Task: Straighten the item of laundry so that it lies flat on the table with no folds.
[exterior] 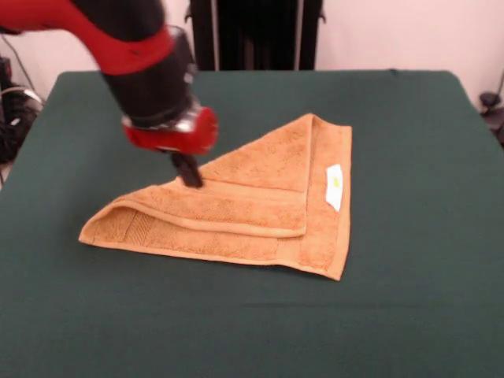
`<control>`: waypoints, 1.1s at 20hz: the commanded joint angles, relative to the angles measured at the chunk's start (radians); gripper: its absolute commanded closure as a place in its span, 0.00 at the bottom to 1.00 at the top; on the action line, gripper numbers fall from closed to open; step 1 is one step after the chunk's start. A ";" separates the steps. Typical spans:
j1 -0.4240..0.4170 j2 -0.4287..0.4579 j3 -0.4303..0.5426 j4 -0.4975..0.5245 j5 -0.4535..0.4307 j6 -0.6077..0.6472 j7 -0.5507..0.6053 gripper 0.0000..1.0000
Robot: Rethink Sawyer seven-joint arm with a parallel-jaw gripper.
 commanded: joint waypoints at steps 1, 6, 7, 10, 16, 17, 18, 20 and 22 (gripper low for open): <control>0.140 0.138 0.015 -0.080 0.023 -0.016 0.114 1.00; 0.165 0.172 0.002 -0.121 0.041 -0.021 0.124 1.00; 0.172 0.179 -0.003 -0.130 0.045 -0.019 0.130 1.00; 0.197 0.207 -0.017 -0.166 0.053 -0.031 0.154 1.00; 0.265 0.291 -0.052 -0.264 0.077 -0.065 0.207 1.00; 0.276 0.303 -0.060 -0.280 0.081 -0.069 0.212 1.00; 0.287 0.315 -0.068 -0.296 0.086 -0.073 0.217 1.00; 0.298 0.334 -0.075 -0.314 0.097 -0.080 0.217 1.00; 0.312 0.342 -0.086 -0.325 0.103 -0.084 0.227 1.00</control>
